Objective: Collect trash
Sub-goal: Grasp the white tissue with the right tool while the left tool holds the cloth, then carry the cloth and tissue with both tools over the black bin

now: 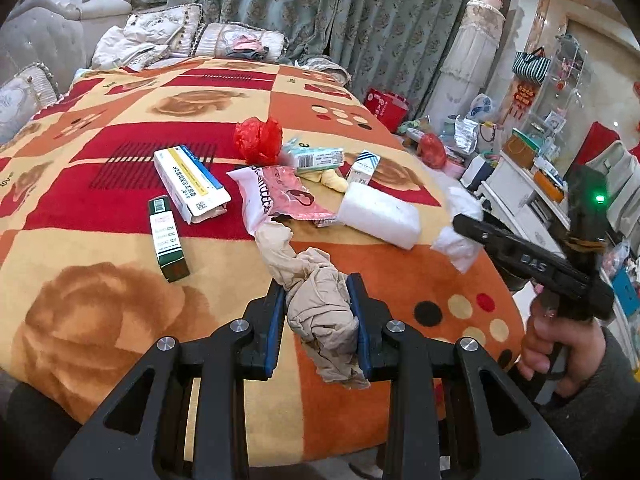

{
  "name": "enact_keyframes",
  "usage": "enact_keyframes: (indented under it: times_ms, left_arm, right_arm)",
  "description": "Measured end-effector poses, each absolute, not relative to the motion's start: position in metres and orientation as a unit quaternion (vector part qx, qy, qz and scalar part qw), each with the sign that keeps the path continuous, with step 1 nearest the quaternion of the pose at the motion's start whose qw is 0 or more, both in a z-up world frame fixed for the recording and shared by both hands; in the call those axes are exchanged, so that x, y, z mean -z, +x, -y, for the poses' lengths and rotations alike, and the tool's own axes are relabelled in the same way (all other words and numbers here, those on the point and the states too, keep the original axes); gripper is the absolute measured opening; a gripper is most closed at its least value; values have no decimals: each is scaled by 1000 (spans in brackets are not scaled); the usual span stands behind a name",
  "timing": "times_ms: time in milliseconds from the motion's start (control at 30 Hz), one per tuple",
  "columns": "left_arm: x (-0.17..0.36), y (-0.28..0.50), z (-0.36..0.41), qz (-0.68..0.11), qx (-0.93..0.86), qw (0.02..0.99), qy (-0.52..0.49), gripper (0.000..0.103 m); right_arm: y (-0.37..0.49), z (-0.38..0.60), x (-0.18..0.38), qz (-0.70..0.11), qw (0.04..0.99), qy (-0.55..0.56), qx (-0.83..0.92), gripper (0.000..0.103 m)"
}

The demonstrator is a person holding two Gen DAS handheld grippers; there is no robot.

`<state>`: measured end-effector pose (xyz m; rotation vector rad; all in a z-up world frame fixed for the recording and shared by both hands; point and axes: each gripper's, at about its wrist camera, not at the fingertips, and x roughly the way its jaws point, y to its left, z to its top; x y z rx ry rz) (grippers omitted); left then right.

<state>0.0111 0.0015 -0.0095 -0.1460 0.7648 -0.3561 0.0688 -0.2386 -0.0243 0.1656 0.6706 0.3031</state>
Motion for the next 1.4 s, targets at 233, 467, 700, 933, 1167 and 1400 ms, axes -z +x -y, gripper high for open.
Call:
enact_keyframes:
  times_ms: [233, 467, 700, 933, 1167, 1400]
  left_arm:
    - [10, 15, 1, -373, 165, 911, -63, 28]
    - [6, 12, -2, -365, 175, 912, -62, 28]
    - [5, 9, -1, -364, 179, 912, -62, 28]
    - [-1, 8, 11, -360, 194, 911, -49, 28]
    - [-8, 13, 30, -358, 229, 904, -51, 28]
    - [-14, 25, 55, -360, 260, 894, -56, 28]
  right_arm:
    - [56, 218, 18, -306, 930, 46, -198, 29]
    - [58, 212, 22, -313, 926, 48, -207, 29]
    - [58, 218, 24, -316, 926, 52, -199, 29]
    - [55, 233, 21, -308, 931, 67, -185, 29]
    - [44, 259, 14, -290, 938, 94, -164, 29]
    - [34, 290, 11, -280, 940, 130, -146, 29]
